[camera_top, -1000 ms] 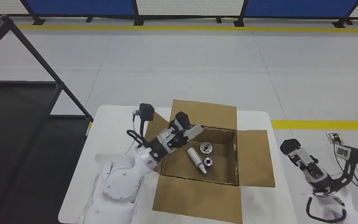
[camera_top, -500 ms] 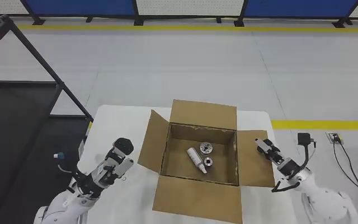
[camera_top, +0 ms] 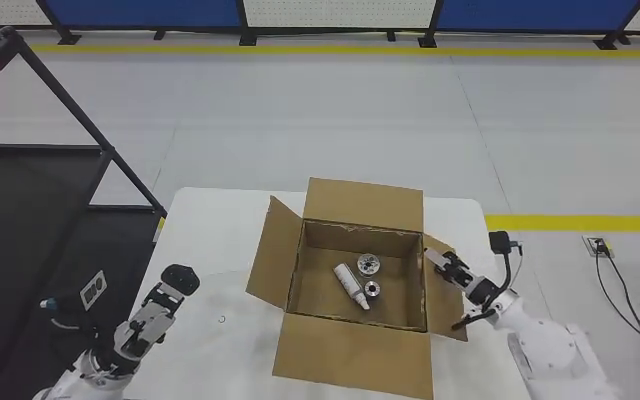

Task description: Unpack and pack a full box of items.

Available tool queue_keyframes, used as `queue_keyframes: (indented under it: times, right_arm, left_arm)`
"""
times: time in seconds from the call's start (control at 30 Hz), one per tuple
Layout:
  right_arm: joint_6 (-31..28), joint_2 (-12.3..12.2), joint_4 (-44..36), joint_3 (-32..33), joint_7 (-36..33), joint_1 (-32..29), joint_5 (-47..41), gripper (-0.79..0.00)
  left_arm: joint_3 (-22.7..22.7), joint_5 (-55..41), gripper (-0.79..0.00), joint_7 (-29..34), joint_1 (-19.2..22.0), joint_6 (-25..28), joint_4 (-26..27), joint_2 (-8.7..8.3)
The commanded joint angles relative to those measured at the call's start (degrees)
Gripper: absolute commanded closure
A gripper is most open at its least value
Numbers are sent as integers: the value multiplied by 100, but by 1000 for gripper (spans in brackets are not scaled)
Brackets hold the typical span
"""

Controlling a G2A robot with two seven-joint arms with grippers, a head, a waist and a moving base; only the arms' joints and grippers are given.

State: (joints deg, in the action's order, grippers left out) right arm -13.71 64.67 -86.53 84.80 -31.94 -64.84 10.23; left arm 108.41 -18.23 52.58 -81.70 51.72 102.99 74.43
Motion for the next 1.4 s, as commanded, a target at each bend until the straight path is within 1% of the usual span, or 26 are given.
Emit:
queue_keyframes:
  times: [0.0, 0.4, 0.57, 0.67, 0.73, 0.8, 0.9, 1.03, 1.2, 1.23, 1.3, 1.37]
  right_arm:
    - [53, 16, 75, -119, 38, 97, 42, -785]
    - [168, 114, 475, -695, 203, 595, 112, -785]
    - [221, 158, 590, -902, 407, 794, 285, -785]
    - [287, 173, 418, -900, 826, 780, 464, -785]
    - [220, 176, 143, -897, 970, 710, 527, -785]
    - [254, 173, -178, -907, 1137, 614, 763, -785]
    - [515, 182, -607, -1092, 1282, 531, 1394, -785]
    - [724, 222, -897, -1580, 1049, 615, 2120, -785]
    - [1022, 330, -686, -2299, 622, 991, 2758, -785]
    - [1098, 364, -579, -2413, 633, 1092, 2801, -785]
    - [1283, 437, -360, -2583, 966, 1276, 2922, -785]
    - [1283, 437, -360, -2583, 966, 1276, 2922, -785]
  left_arm:
    - [18, -50, -785, -51, -55, 49, -5, -45]
    - [78, -286, -785, -285, -315, 283, -203, -312]
    - [88, -358, -785, -372, -420, 370, -242, -416]
    - [96, -366, -785, -430, -466, 428, -309, -474]
    - [107, -363, -785, -473, -491, 471, -368, -508]
    - [129, -358, -785, -484, -518, 482, -457, -539]
    - [165, -196, -785, -511, -554, 508, -511, -577]
    - [226, -233, -785, -610, -629, 573, -659, -612]
    - [277, -296, -785, -718, -762, 628, -732, -646]
    - [275, -331, -785, -737, -792, 628, -743, -651]
    - [264, -380, -785, -748, -832, 628, -751, -662]
    - [259, -383, -785, -752, -838, 628, -757, -665]
